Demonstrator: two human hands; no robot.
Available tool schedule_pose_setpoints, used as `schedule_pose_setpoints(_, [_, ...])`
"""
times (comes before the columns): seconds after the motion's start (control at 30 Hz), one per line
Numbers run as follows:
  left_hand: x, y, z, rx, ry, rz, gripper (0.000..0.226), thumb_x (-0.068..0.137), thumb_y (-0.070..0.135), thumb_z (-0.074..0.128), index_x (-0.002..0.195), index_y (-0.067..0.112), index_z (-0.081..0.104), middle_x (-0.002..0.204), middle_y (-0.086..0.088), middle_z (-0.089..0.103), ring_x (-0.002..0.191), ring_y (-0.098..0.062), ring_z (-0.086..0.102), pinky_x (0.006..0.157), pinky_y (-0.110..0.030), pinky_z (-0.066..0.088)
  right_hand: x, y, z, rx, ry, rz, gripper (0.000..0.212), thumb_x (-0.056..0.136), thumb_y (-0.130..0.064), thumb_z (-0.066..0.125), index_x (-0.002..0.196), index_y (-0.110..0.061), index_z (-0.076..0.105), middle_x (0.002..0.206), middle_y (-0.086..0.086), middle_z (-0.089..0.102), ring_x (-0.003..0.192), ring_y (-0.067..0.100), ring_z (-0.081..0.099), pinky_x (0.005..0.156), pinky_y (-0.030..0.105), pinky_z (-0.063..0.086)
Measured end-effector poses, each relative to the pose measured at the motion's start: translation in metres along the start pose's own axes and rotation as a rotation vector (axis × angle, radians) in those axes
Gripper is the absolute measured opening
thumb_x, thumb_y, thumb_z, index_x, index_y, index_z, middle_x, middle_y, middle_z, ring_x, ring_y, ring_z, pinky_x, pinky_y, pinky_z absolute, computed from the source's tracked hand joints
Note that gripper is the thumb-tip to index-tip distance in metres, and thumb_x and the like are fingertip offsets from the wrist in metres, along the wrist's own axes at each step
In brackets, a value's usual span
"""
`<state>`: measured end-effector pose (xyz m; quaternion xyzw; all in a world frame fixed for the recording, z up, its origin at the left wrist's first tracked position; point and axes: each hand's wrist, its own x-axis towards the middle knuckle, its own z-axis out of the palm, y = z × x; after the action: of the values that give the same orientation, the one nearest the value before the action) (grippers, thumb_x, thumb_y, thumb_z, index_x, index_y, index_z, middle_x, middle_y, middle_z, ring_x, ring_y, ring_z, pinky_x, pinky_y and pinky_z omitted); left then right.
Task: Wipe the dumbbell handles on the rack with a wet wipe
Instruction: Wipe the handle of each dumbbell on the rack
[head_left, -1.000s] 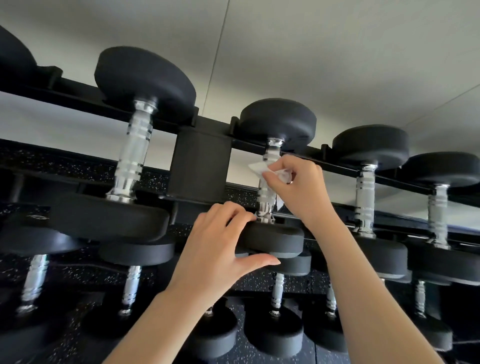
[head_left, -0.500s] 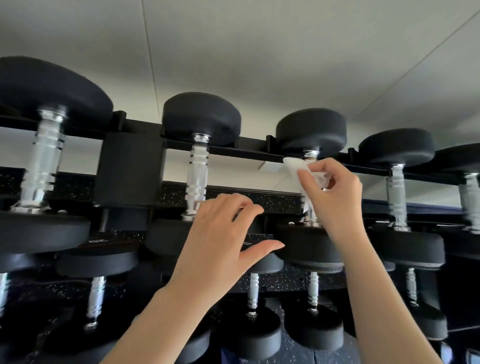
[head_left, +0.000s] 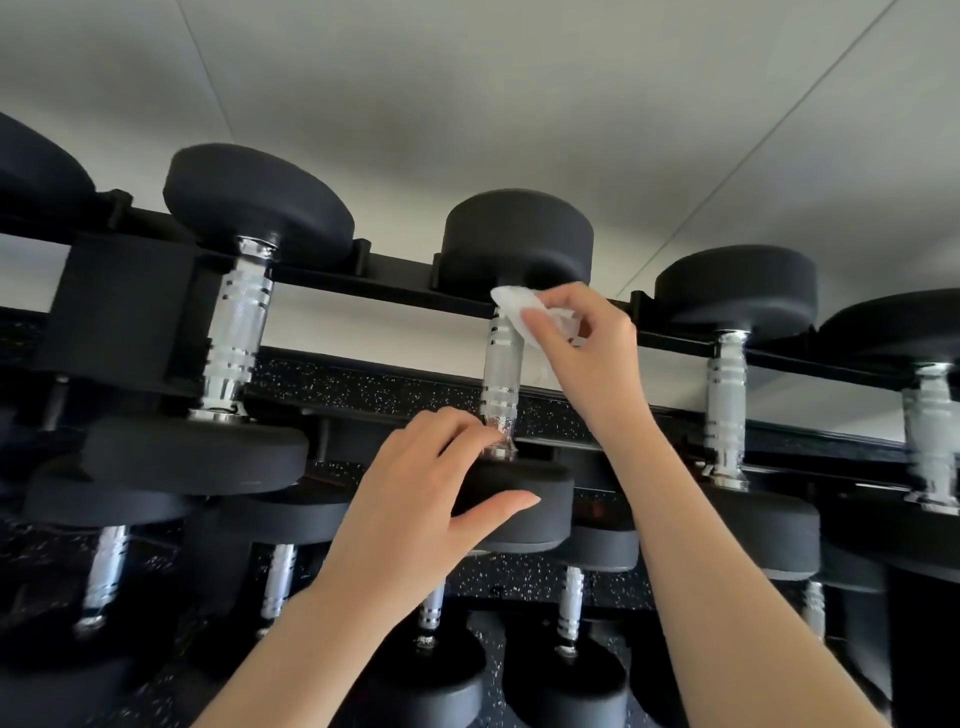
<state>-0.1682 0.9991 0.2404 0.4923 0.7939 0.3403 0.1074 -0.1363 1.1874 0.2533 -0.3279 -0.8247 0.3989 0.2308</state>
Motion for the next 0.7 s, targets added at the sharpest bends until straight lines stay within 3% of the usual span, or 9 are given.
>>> schedule_pose_setpoints(0.07, [-0.005,0.001,-0.001,0.011,0.01,-0.03,0.05,0.085,0.059,0.049,0.108,0.018,0.063,0.105,0.009,0.056,0.096,-0.011,0.054,0.083,-0.031,0.045,0.006,0.001,0.011,-0.027,0.016,-0.038,0.01,0.086,-0.02,0.064,0.094,-0.015,0.066,0.085,-0.018,0.06,0.075,-0.012,0.051,0.065,0.004,0.038])
schedule_pose_setpoints(0.23, [-0.017,-0.001,-0.001,-0.008,0.053,-0.069,0.048,0.085,0.056,0.05,0.109,0.017,0.064,0.105,0.009,0.057,0.098,-0.01,0.052,0.084,-0.031,0.041,0.004,0.01,0.03,-0.125,0.201,-0.101,0.014,0.085,-0.019,0.066,0.094,-0.009,0.065,0.096,0.005,0.059,0.089,0.018,0.055,0.073,0.025,0.045])
schedule_pose_setpoints(0.3, [-0.019,-0.001,0.0,-0.022,0.068,-0.074,0.048,0.085,0.056,0.051,0.111,0.017,0.064,0.106,0.01,0.057,0.099,-0.008,0.051,0.085,-0.029,0.039,0.003,0.009,0.033,-0.098,0.242,-0.069,0.012,0.084,-0.015,0.066,0.093,-0.007,0.065,0.099,0.006,0.056,0.092,0.018,0.053,0.076,0.021,0.044])
schedule_pose_setpoints(0.37, [-0.019,-0.002,0.002,-0.034,0.074,-0.078,0.048,0.085,0.056,0.051,0.112,0.018,0.064,0.107,0.011,0.056,0.099,-0.007,0.051,0.086,-0.028,0.039,0.004,0.006,0.034,-0.07,0.252,-0.015,0.01,0.084,-0.013,0.066,0.092,-0.006,0.065,0.1,0.005,0.057,0.085,0.006,0.05,0.072,0.007,0.038])
schedule_pose_setpoints(0.47, [-0.019,-0.003,0.003,-0.055,0.077,-0.086,0.048,0.085,0.056,0.051,0.112,0.019,0.064,0.107,0.01,0.056,0.099,-0.008,0.051,0.088,-0.027,0.038,0.008,0.002,0.03,-0.049,0.155,0.088,0.011,0.085,-0.016,0.064,0.093,-0.009,0.064,0.101,0.003,0.061,0.084,0.003,0.048,0.068,0.002,0.035])
schedule_pose_setpoints(0.6, [-0.02,-0.003,0.003,-0.053,0.068,-0.089,0.047,0.084,0.055,0.052,0.11,0.018,0.064,0.107,0.009,0.057,0.098,-0.009,0.051,0.087,-0.03,0.038,-0.003,-0.003,0.016,-0.126,-0.052,0.105,0.007,0.084,-0.018,0.065,0.089,-0.014,0.065,0.097,-0.002,0.062,0.088,0.009,0.051,0.071,0.018,0.037])
schedule_pose_setpoints(0.7, [-0.02,-0.003,0.003,-0.062,0.066,-0.092,0.048,0.084,0.056,0.052,0.111,0.018,0.064,0.107,0.01,0.056,0.098,-0.009,0.051,0.088,-0.03,0.038,-0.026,-0.004,0.004,-0.137,-0.198,0.106,0.006,0.082,-0.021,0.068,0.082,-0.017,0.064,0.086,-0.013,0.059,0.078,-0.007,0.048,0.063,0.006,0.034])
